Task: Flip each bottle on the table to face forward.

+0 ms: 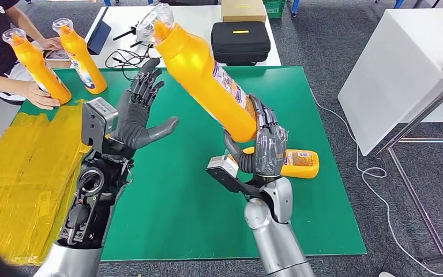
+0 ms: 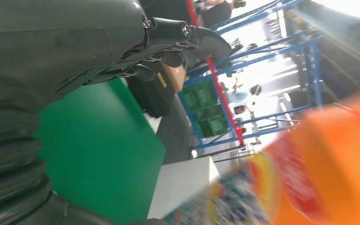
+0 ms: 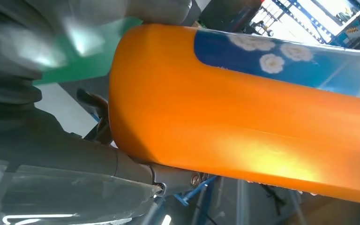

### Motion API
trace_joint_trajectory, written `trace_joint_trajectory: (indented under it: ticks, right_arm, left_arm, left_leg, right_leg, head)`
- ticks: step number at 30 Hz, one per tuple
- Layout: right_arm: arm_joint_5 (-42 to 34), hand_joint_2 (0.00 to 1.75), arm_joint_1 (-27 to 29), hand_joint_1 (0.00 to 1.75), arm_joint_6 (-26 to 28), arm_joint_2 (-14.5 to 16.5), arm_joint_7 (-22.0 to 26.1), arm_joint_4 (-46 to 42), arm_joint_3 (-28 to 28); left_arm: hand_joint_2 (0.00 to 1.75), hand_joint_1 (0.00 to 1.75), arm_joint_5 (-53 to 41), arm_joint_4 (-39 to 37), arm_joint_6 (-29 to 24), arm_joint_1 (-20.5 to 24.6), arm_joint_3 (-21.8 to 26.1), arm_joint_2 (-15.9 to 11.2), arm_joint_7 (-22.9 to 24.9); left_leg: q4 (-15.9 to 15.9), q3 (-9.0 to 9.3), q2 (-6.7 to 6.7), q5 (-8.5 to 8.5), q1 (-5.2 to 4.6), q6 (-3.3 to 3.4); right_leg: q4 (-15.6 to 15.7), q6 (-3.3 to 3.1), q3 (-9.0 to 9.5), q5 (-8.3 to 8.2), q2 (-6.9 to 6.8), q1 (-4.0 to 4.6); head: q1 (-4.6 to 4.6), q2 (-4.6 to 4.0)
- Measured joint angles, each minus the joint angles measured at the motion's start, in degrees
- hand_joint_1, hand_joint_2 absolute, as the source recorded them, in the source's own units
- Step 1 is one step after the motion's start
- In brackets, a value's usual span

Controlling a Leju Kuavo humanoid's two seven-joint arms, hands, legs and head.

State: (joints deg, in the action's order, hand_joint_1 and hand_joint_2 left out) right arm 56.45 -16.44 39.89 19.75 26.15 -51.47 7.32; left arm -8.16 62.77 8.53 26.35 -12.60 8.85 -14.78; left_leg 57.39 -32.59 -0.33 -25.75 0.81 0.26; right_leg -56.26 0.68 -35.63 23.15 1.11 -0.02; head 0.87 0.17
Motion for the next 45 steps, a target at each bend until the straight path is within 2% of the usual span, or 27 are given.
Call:
trace_joint_trajectory:
  ticks: [7,14,19,35,45]
  right_arm:
    - [0.9,1.75,0.1,1.75,0.0,0.2,0.1,-0.2,-0.1]
    - [0.9,1.75,0.1,1.75,0.0,0.2,-0.1,0.1,0.1]
    - [1.8,1.75,0.0,1.75,0.0,0.2,-1.4,0.8,0.1]
    - [6.4,1.75,-0.2,1.75,0.0,0.2,-4.3,2.9,0.3]
    - [14.8,1.75,-1.3,1.75,0.4,0.4,-12.2,6.4,6.0]
  left_arm:
    - [1.75,0.00,5.5,-5.1,3.5,1.1,0.1,0.0,-0.4]
    - [1.75,0.00,20.7,-6.9,18.0,1.0,0.8,-0.2,-1.4]
    - [1.75,0.00,26.5,-7.0,22.4,0.9,1.1,-0.7,-1.4]
    - [1.75,0.00,27.1,-7.0,22.0,1.0,0.9,-0.9,-1.2]
    - [1.75,0.00,26.2,-7.2,18.7,1.3,0.1,-0.6,-1.1]
  left_leg:
    - [0.0,-0.02,0.00,0.00,0.00,0.00]
    - [0.0,-0.05,-0.01,0.00,0.01,0.00]
    - [0.0,-0.05,-0.02,0.00,0.01,0.00]
    - [0.0,-0.05,-0.01,0.00,0.01,0.00]
    - [0.0,-0.04,0.00,0.00,0.01,0.00]
  right_leg:
    - [0.0,0.00,0.00,0.00,-0.01,0.00]
    - [0.0,0.00,0.00,0.00,-0.01,0.00]
    - [0.0,0.00,0.00,0.00,-0.03,0.00]
    - [0.0,0.00,0.00,0.00,-0.03,0.00]
    - [0.0,0.00,-0.04,0.00,-0.01,0.01]
  head:
    - [0.00,0.01]
    - [-0.01,0.01]
    - [-0.01,0.01]
    - [0.00,0.01]
    - [-0.02,0.01]
